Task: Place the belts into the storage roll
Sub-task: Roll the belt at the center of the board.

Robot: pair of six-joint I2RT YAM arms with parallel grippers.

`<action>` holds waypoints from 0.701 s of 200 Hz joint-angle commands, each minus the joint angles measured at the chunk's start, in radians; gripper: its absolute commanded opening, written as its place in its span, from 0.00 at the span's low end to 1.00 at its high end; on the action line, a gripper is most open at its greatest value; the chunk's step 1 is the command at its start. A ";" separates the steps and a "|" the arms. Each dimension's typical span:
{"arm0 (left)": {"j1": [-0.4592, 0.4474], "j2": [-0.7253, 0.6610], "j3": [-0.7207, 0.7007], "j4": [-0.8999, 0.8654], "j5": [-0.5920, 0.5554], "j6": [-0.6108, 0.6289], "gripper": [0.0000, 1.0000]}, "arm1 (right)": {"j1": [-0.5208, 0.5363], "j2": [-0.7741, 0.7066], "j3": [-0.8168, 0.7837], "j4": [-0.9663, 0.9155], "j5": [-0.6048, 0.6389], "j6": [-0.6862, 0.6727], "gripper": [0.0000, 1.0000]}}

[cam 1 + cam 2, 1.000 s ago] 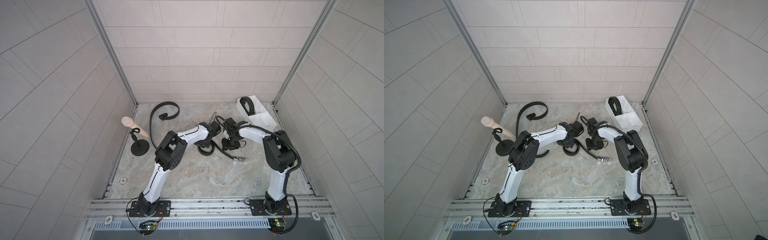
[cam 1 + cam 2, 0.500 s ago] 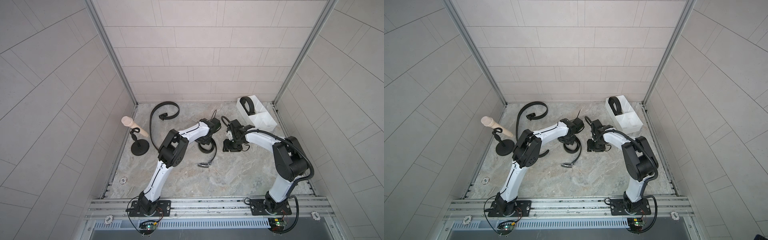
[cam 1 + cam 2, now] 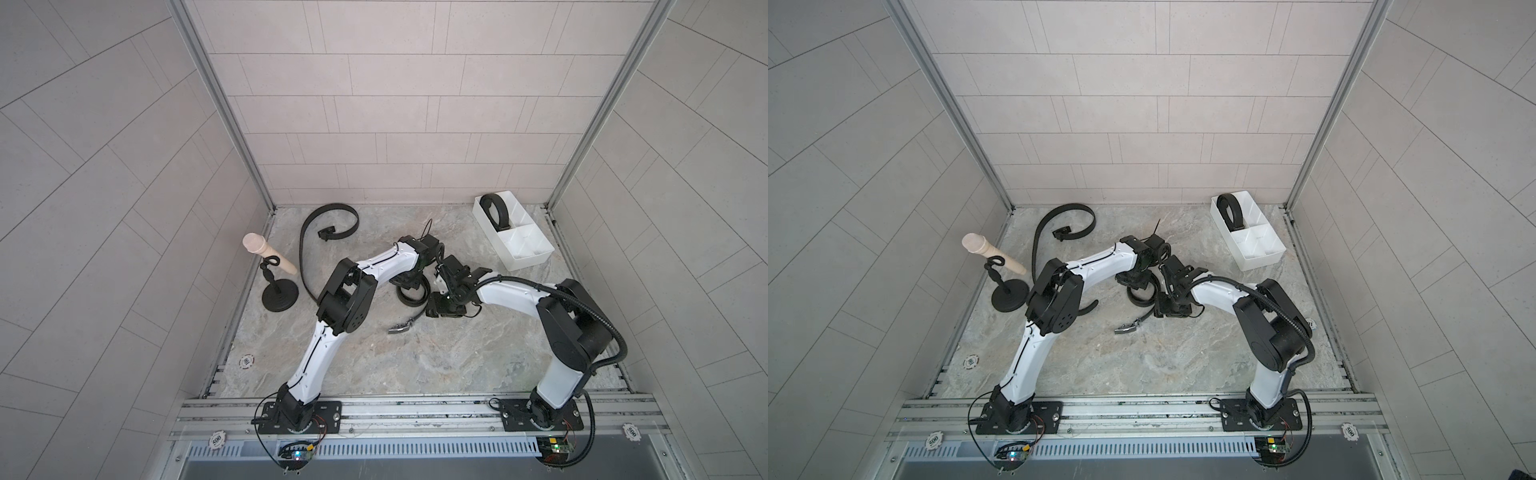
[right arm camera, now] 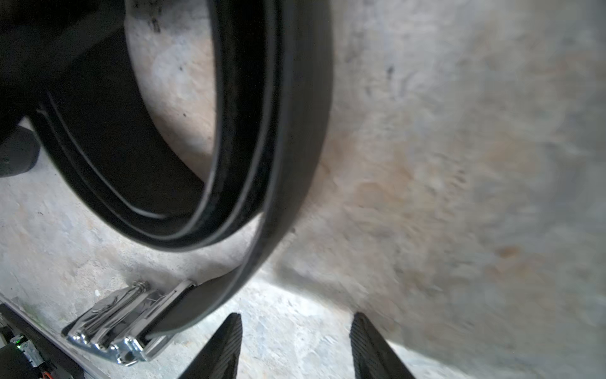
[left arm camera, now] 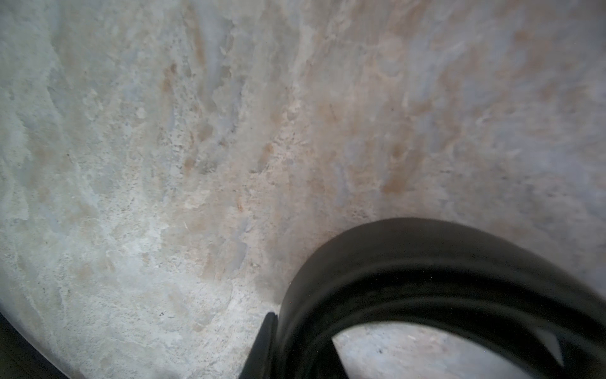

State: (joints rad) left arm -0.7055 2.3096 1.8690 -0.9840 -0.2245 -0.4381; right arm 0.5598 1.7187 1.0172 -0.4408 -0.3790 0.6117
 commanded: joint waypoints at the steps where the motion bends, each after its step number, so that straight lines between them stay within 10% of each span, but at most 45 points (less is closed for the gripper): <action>1: -0.033 0.043 -0.044 0.081 0.083 -0.030 0.00 | -0.034 -0.103 -0.033 0.027 0.037 0.005 0.61; 140: -0.038 0.036 -0.064 0.102 0.122 -0.057 0.00 | -0.054 0.084 0.009 0.404 0.022 0.091 0.74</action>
State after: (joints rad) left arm -0.7094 2.2978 1.8446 -0.9489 -0.2234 -0.4641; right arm 0.4984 1.7813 0.9825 -0.0643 -0.3798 0.7006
